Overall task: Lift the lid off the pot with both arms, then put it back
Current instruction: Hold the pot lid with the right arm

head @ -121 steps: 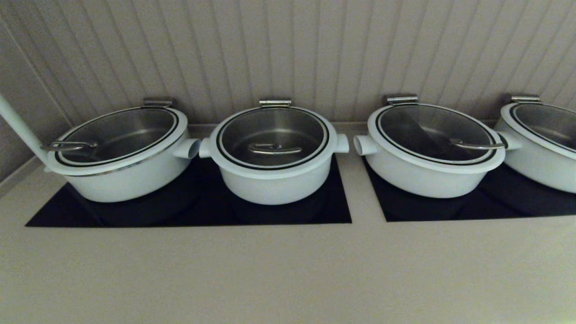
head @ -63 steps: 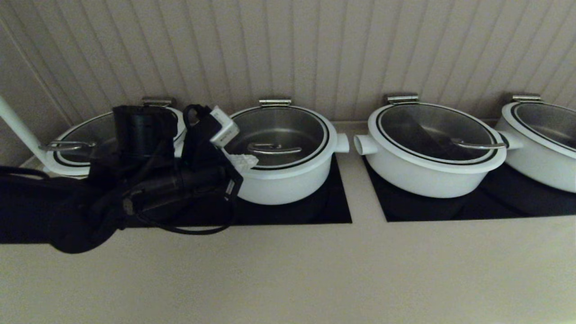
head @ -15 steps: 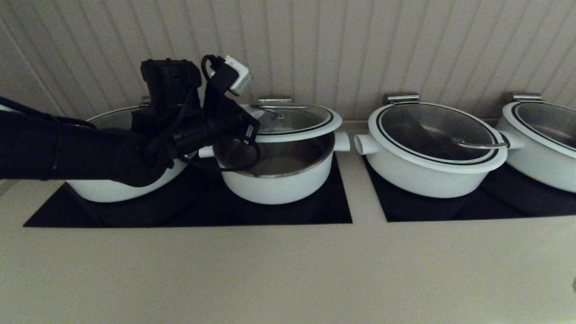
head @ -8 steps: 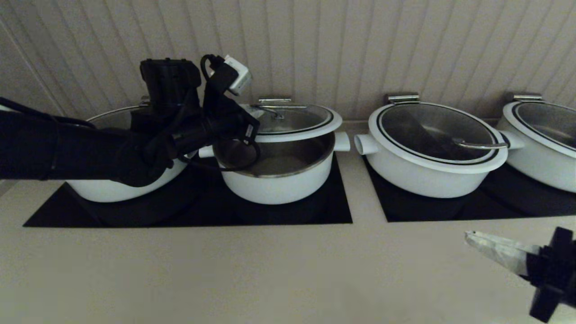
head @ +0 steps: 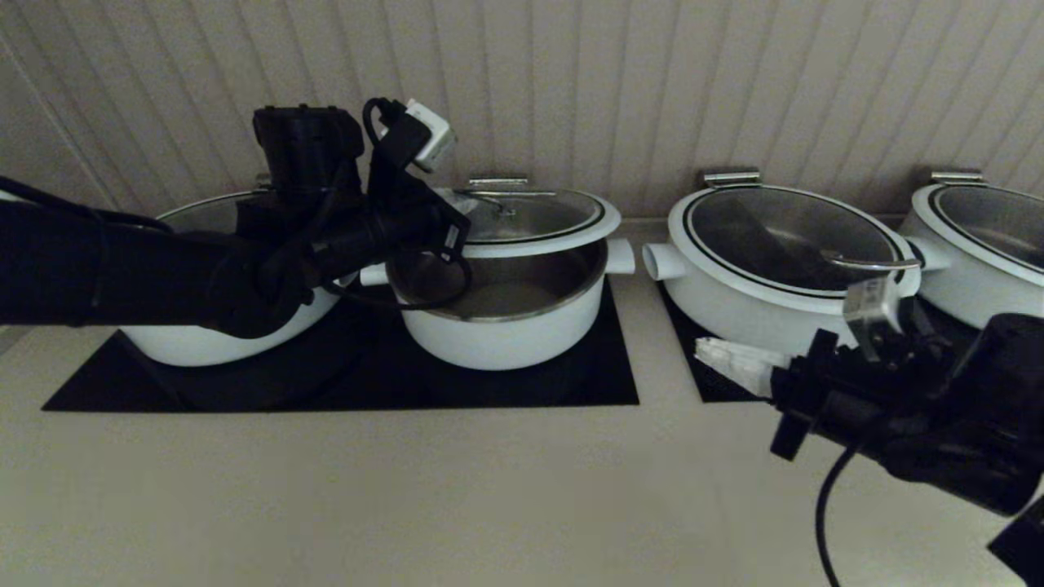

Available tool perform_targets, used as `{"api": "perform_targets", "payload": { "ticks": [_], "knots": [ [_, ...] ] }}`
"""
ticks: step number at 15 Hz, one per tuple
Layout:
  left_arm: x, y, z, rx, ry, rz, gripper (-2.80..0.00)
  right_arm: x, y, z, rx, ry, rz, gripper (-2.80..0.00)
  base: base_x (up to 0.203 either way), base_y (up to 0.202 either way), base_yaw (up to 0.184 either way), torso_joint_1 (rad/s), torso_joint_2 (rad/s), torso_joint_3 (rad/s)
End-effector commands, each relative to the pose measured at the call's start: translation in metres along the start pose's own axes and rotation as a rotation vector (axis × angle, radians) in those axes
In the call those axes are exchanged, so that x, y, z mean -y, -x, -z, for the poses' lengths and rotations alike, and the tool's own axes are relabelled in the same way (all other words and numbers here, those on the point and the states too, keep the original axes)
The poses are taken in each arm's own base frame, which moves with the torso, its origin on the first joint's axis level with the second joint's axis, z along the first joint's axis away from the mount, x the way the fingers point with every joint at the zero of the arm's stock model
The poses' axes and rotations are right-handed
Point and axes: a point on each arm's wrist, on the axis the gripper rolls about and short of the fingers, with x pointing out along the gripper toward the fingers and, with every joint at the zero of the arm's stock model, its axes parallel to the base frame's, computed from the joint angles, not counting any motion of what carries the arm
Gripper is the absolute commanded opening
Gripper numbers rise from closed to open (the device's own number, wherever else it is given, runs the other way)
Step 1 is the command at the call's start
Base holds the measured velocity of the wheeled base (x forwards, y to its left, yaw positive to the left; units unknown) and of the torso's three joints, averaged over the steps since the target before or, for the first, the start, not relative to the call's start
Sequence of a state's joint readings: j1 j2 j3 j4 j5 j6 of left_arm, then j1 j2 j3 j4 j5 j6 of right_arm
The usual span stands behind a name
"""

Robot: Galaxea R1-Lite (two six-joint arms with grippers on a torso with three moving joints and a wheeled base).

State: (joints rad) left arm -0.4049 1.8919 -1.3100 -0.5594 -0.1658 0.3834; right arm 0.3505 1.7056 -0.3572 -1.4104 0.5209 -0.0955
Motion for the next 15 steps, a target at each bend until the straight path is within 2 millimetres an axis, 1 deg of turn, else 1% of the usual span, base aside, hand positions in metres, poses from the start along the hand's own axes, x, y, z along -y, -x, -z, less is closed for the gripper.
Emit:
{"api": "perform_targets", "payload": {
  "ticks": [1,2,5,10,15],
  "knots": [
    [0.0,0.001,-0.001,0.005,-0.001,-0.002,-2.8,0.009,-0.031,0.012,0.01,-0.006,-0.025,-2.8,0.0,0.0,0.0,0.0,0.0,0.0],
    [0.0,0.0,-0.001,0.004,-0.001,-0.002,-2.8,0.012,-0.038,0.012,0.022,-0.002,-0.026,-2.8,0.0,0.0,0.0,0.0,0.0,0.0],
    [0.0,0.0,-0.001,0.005,0.001,-0.002,-2.8,0.016,-0.049,0.02,0.014,-0.008,-0.031,-2.8,0.0,0.0,0.0,0.0,0.0,0.0],
    [0.001,0.002,0.001,0.0,0.002,0.0,-2.8,0.031,-0.076,0.016,0.087,0.012,-0.022,-2.8,0.0,0.0,0.0,0.0,0.0,0.0],
    [0.001,0.001,0.002,-0.003,0.002,0.001,-2.8,0.043,-0.097,0.016,0.128,0.032,0.012,-2.8,0.0,0.0,0.0,0.0,0.0,0.0]
  ]
}}
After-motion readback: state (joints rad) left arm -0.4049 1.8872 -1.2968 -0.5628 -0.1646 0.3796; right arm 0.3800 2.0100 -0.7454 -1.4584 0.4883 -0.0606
